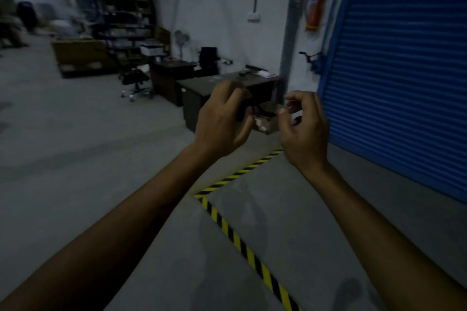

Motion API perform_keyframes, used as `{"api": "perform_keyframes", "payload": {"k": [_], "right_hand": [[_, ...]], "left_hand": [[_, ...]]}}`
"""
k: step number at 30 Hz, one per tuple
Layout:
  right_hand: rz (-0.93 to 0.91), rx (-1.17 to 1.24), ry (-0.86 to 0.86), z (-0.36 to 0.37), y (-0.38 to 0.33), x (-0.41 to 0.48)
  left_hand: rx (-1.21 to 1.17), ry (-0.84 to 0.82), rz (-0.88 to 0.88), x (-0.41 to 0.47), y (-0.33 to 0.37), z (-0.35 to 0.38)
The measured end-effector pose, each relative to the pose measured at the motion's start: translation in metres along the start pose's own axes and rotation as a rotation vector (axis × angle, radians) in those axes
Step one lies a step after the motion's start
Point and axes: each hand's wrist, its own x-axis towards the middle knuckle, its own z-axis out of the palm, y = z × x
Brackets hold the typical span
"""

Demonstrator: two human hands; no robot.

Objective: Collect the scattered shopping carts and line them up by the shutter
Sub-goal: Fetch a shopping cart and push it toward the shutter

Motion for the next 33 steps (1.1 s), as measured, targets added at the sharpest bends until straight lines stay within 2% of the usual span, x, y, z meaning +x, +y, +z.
{"api": "perform_keyframes", "payload": {"k": [8,15,24,33], "right_hand": [[-0.047,0.278,-0.152,0.173,-0.099,-0.002],[-0.145,0.508,-0.215,0.297,-0.215,-0.009],[-0.255,0.810,-0.342,0.410,-0.365,-0.052],[-0.329,1.085,-0.448,0.501,-0.497,-0.093]], "left_hand": [[0.319,0.018,-0.149,-0.062,-0.126,-0.132],[0.580,0.086,-0.241,-0.120,-0.197,-0.271],[0.923,0.106,-0.379,-0.198,-0.225,-0.434],[1.259,0.112,-0.502,-0.260,-0.239,-0.556]]}}
